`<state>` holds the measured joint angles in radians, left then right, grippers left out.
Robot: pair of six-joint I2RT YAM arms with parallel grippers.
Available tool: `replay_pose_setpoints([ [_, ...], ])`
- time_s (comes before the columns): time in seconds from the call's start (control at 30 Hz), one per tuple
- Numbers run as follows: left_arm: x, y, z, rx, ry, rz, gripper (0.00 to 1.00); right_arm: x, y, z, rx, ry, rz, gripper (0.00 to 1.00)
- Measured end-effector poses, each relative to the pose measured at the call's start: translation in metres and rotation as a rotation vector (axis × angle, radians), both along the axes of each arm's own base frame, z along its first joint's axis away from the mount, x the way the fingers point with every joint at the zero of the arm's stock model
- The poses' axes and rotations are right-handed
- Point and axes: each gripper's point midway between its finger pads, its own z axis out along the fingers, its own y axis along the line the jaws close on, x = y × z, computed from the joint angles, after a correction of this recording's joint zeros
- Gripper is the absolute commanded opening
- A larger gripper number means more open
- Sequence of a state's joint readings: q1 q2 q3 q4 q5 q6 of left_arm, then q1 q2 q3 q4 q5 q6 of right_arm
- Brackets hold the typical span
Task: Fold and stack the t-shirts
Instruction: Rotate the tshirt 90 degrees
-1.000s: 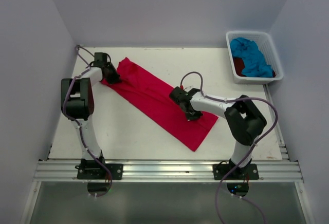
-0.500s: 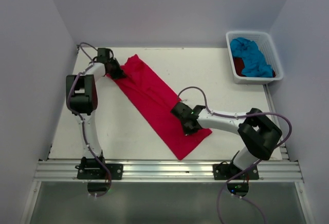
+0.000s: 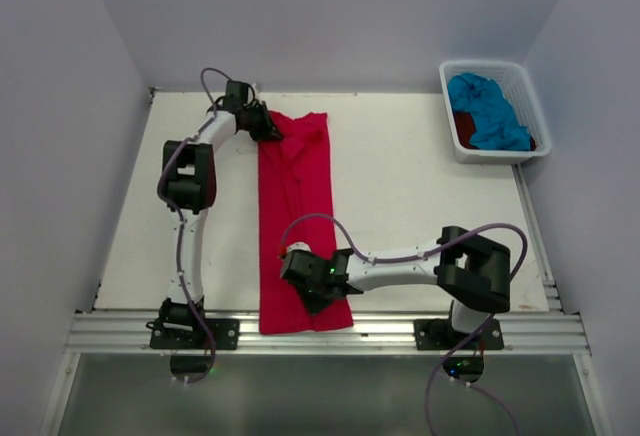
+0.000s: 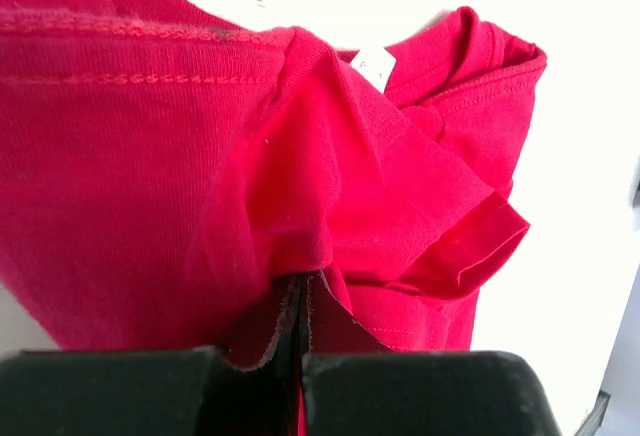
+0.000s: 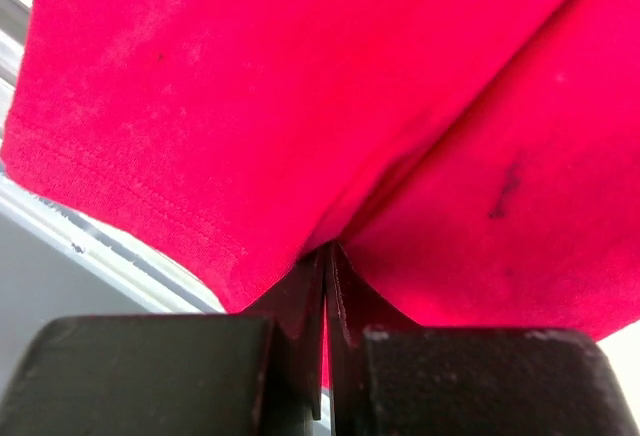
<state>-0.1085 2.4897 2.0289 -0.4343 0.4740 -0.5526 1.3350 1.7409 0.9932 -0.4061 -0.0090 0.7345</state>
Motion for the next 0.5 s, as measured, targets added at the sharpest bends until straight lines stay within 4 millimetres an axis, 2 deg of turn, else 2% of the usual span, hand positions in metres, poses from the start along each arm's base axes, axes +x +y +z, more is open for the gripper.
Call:
replay_pose_setpoints([
  [0.1,-0.003,-0.009,0.0,0.001,-0.004,-0.023,0.0,0.002,-0.001,0.0,-0.024,-0.007,-0.008,0.0],
  [0.2,-0.003,-0.009,0.0,0.001,-0.01,-0.035,0.0,0.003,0.0,0.002,-0.059,-0.033,-0.005,0.0],
  [0.23,-0.003,-0.009,0.001,0.002,-0.013,-0.037,0.09,0.004,0.0,0.003,-0.071,-0.046,0.001,0.02],
  [0.3,-0.003,-0.008,0.004,0.012,-0.022,-0.043,0.18,0.005,-0.003,0.009,-0.107,-0.077,0.017,0.12],
  [0.33,-0.004,-0.006,0.007,0.024,-0.029,-0.043,0.29,0.008,-0.003,0.017,-0.131,-0.106,0.033,0.16],
  [0.4,-0.005,-0.001,0.015,0.055,-0.046,-0.038,0.39,0.016,0.006,0.036,-0.124,-0.159,0.057,0.25],
  [0.43,-0.004,0.003,0.025,0.076,-0.065,-0.03,0.54,0.023,0.015,0.05,-0.105,-0.188,0.062,0.3],
  [0.47,-0.003,0.006,0.038,0.096,-0.091,-0.026,0.62,0.031,0.023,0.063,-0.082,-0.217,0.063,0.31],
  [0.5,-0.001,0.009,0.056,0.109,-0.125,-0.016,0.66,0.044,0.034,0.08,-0.047,-0.25,0.058,0.36],
])
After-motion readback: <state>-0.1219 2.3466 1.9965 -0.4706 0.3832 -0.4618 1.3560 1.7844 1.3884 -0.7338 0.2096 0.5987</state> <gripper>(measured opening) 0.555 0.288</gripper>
